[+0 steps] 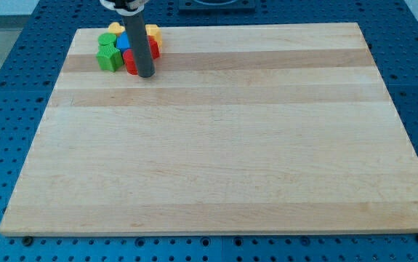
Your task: Nudge yellow heart along with blue triangle a bit right
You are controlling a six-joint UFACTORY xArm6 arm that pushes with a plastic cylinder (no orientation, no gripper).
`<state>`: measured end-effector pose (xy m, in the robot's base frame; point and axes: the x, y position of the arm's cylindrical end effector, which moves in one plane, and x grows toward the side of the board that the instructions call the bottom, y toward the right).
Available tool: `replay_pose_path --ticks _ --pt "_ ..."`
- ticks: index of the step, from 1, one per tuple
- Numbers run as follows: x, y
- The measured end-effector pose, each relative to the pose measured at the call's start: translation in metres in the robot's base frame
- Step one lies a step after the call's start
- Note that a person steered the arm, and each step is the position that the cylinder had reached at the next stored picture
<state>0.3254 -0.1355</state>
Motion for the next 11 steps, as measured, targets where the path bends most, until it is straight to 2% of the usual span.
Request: replay_pose_path --ticks 2,3,4,5,6,9,11 --pt "0.002 0.001" --pt "0.033 -0.007" --pt "0.056 -0.049" --pt "0.046 -0.119" --pt "0.009 -0.163" --pt "-0.118 -0.153" --pt "-0.131 -0.100"
